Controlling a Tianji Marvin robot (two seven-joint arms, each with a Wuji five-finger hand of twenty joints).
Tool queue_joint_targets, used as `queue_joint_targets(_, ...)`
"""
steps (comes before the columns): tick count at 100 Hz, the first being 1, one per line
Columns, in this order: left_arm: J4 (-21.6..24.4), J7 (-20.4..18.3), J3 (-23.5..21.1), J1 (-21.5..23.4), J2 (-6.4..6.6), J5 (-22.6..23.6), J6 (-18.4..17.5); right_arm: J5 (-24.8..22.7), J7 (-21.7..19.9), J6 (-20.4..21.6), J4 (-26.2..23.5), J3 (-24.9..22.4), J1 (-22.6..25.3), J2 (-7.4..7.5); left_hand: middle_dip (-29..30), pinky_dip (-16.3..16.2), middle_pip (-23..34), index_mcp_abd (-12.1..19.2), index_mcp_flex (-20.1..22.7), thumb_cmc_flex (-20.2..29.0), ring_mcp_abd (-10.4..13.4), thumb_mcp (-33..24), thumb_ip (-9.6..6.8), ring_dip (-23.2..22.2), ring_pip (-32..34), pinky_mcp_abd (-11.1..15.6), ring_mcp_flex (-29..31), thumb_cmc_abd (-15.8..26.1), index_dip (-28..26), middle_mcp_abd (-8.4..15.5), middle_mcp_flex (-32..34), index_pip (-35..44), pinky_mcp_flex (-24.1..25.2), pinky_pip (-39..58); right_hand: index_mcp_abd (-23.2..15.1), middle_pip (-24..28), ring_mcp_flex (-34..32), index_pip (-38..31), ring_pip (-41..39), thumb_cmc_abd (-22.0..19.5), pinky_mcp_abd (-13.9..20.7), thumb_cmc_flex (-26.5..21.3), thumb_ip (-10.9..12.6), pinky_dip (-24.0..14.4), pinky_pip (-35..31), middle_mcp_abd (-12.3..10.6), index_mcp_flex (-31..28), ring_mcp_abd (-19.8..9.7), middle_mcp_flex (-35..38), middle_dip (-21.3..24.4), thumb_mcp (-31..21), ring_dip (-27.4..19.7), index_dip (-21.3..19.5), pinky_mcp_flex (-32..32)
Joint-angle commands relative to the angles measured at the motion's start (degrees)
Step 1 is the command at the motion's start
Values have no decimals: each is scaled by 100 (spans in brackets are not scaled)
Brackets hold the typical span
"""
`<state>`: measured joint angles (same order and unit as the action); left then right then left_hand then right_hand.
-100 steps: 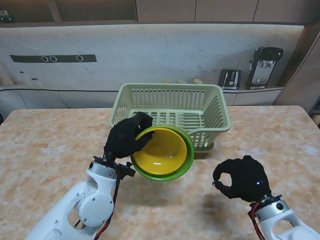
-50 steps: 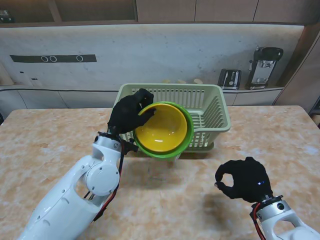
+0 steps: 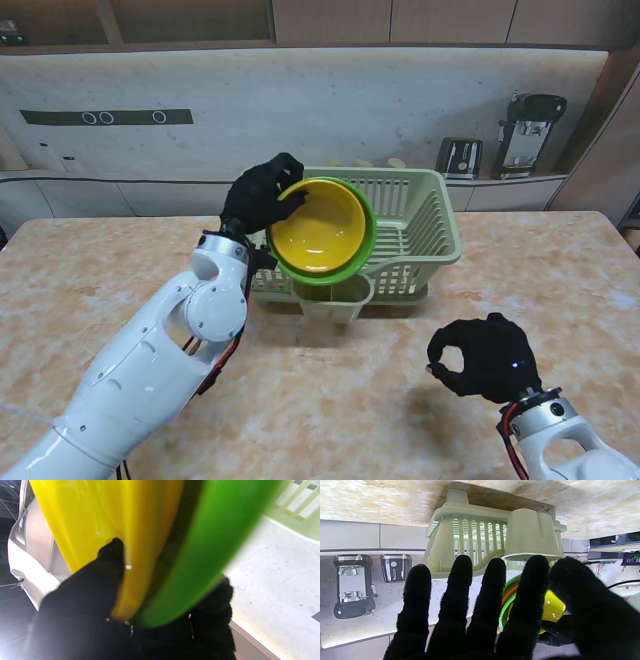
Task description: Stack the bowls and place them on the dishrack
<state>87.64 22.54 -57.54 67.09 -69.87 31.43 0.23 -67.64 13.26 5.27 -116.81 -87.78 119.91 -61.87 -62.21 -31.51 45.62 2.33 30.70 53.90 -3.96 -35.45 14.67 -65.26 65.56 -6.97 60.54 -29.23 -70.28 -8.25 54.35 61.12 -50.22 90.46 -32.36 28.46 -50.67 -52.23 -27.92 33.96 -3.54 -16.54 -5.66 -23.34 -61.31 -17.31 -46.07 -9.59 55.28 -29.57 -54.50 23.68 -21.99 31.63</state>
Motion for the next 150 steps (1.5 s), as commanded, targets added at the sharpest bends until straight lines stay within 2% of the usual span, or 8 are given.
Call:
queue_joint_targets(1,-16,8,9,-184,-91,-63,28,6,-105,22,17,34,10,-18,-104,-97,838,1436,252,2006,802,-1178,-837,20,-100,282,76,1524,-594,2006,624,1326,16,22,-160,-93,-29,-118,54,94,70,-60,-114,36,-57,-175,-133,-91,146,-102,-95,114,7,-21)
queue_joint_targets(34,-751,64,341,-832,-230,-283,89,28,-155,41,44,61,-50,-12,-81,-129,837,1451,154,2007,830,-1118,-844,8,-163,325,11,1577,-595,2020,534,1285,74,-76,-156,-94,-22,-118,55,86,65,-61,-113,36,-56,-174,-132,-92,141,-99,-89,112,10,-24)
queue_joint_targets(51,-1035,-30,488,-1114,-258,-313,134,22,-138,45,41,48,-42,-14,-67,-141,839,1452,125,2007,836,-1097,-847,4,-185,330,-16,1591,-593,2029,504,1272,95,-107,-147,-95,-21,-116,55,85,69,-58,-112,35,-56,-170,-126,-94,140,-95,-88,111,11,-25)
queue_joint_targets(79,-1425,-8,669,-1443,-340,-390,212,50,-114,79,37,21,-22,-19,-37,-155,848,1431,69,2007,837,-1074,-858,0,-222,332,-68,1631,-586,2020,435,1248,143,-169,-144,-88,-22,-120,53,81,71,-60,-111,35,-54,-170,-132,-97,140,-89,-81,111,10,-32)
queue_joint_targets(103,-1910,83,892,-1726,-421,-391,75,85,-96,101,58,2,-25,-24,-10,-149,829,1411,4,2007,845,-1041,-863,14,-271,337,-120,1661,-570,2013,369,1216,185,-229,-152,-86,-21,-117,55,81,60,-62,-109,33,-57,-169,-128,-97,146,-85,-80,110,10,-26)
queue_joint_targets(150,-2923,85,1297,-2339,-638,-631,101,110,-20,100,77,-63,17,-37,18,-136,852,1434,-59,2007,855,-1013,-875,30,-320,344,-194,1712,-562,2013,283,1202,247,-311,-141,-82,-17,-116,53,75,65,-62,-107,33,-57,-164,-129,-95,142,-77,-68,111,13,-31)
